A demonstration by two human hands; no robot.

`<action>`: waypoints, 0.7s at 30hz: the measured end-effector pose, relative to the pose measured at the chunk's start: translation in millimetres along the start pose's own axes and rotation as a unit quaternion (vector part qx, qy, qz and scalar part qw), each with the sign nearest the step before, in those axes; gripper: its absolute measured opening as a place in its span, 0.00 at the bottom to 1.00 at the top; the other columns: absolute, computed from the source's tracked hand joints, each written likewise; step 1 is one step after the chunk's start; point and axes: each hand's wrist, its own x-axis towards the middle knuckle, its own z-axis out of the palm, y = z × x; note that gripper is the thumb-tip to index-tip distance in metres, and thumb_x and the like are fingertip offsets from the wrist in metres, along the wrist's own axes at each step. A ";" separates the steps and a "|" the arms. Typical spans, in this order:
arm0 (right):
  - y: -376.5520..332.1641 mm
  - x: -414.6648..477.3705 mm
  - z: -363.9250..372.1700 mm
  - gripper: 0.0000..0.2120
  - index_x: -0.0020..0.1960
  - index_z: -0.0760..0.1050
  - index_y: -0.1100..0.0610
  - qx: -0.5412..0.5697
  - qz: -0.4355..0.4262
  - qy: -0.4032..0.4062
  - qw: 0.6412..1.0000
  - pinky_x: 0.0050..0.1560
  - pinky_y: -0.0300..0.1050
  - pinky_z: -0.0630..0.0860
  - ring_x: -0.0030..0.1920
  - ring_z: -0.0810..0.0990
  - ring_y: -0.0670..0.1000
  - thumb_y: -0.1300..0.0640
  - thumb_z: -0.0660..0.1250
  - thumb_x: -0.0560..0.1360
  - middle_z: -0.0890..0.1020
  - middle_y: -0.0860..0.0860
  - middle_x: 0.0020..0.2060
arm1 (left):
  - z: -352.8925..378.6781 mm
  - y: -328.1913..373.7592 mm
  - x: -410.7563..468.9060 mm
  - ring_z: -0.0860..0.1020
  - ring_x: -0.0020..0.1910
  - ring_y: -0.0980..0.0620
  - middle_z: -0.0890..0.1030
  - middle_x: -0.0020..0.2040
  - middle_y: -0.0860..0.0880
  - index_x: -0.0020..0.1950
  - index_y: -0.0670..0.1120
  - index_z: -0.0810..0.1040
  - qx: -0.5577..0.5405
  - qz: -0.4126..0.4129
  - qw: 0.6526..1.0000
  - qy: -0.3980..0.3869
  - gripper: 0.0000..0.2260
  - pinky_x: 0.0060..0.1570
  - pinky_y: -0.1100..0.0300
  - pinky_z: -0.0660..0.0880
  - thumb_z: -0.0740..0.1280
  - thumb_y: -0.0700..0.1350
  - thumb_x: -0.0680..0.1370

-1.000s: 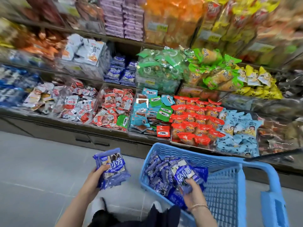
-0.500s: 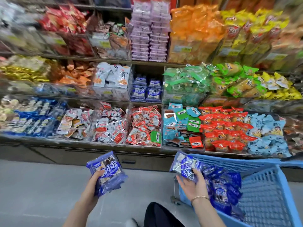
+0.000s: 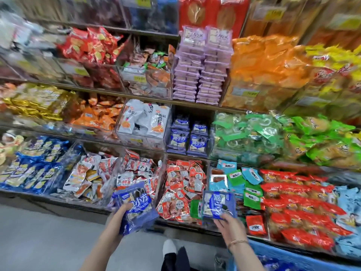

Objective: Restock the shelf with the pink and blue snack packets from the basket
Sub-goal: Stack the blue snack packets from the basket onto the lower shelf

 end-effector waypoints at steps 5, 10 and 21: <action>-34.2 38.4 55.3 0.10 0.58 0.72 0.58 -0.002 -0.016 -0.047 0.999 0.39 0.47 0.76 0.36 0.80 0.54 0.59 0.63 0.77 0.82 0.55 0.36 | 25.6 39.1 36.6 0.79 0.56 0.45 0.82 0.56 0.47 0.59 0.47 0.77 0.014 0.013 1.000 -0.005 0.17 0.49 0.50 0.77 0.69 0.46 0.70; -50.7 49.8 99.3 0.13 0.52 0.77 0.57 0.028 0.077 -0.106 0.991 0.31 0.49 0.80 0.38 0.85 0.58 0.49 0.62 0.78 0.85 0.58 0.43 | 42.5 61.9 61.4 0.80 0.53 0.43 0.83 0.55 0.45 0.61 0.46 0.76 0.006 0.028 1.000 0.004 0.19 0.48 0.50 0.77 0.70 0.46 0.71; -58.6 56.6 163.7 0.12 0.52 0.69 0.62 -0.056 0.016 -0.086 0.995 0.45 0.46 0.80 0.44 0.79 0.57 0.71 0.66 0.72 0.78 0.59 0.45 | 63.2 127.0 102.7 0.77 0.49 0.41 0.79 0.54 0.42 0.63 0.46 0.75 0.051 0.050 0.996 -0.059 0.21 0.47 0.49 0.73 0.70 0.49 0.71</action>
